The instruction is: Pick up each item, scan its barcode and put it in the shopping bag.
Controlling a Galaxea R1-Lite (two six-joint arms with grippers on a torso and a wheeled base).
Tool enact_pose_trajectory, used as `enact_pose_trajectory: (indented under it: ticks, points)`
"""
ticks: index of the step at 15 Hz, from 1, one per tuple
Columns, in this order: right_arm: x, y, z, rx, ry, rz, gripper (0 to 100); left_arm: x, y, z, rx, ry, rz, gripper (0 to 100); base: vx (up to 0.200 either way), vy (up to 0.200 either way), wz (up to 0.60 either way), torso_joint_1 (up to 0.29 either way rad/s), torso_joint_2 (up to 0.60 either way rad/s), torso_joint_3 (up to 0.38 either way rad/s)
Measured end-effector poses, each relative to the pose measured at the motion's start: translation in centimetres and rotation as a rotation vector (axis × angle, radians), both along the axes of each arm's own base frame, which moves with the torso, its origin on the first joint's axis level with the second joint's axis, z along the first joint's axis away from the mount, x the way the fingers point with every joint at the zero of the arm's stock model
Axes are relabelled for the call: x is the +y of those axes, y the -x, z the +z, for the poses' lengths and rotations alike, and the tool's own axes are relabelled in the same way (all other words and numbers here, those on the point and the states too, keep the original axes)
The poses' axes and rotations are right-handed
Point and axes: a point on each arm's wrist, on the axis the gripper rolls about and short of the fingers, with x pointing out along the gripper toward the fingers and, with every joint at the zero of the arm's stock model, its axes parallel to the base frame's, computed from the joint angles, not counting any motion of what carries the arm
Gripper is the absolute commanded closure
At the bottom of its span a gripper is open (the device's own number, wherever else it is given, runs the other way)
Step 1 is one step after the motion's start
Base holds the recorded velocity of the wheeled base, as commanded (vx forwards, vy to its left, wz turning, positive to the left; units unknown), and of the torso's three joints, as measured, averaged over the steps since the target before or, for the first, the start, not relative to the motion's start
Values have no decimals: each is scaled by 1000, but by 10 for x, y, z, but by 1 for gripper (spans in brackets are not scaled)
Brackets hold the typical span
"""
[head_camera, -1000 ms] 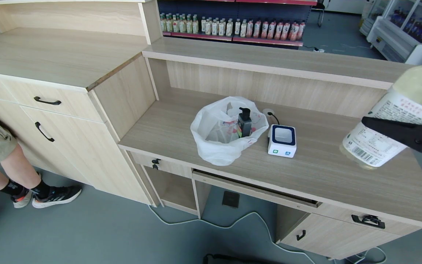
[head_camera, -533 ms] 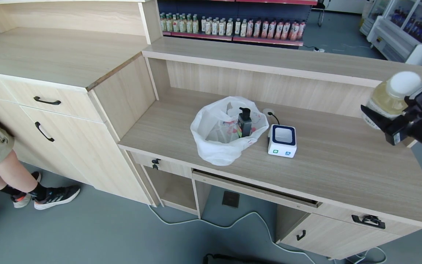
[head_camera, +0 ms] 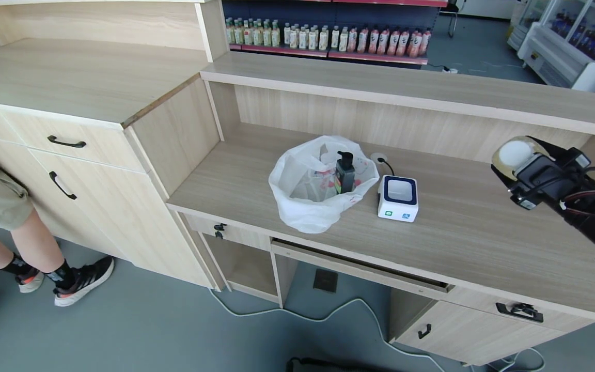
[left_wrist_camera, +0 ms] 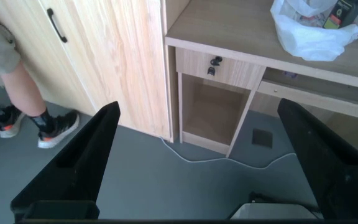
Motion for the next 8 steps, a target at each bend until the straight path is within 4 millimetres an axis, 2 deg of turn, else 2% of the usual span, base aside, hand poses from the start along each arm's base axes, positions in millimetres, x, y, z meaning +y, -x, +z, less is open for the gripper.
enact_pose_trajectory:
  ticks: [4, 8]
  points:
    - [0, -19, -9, -68, 60, 37, 100, 0, 0, 0, 0, 0, 0, 0, 0, 0, 600, 4, 0, 5]
    - [3, -36, -24, -46, 113, 158, 100, 0, 0, 0, 0, 0, 0, 0, 0, 0, 0, 0, 0, 0]
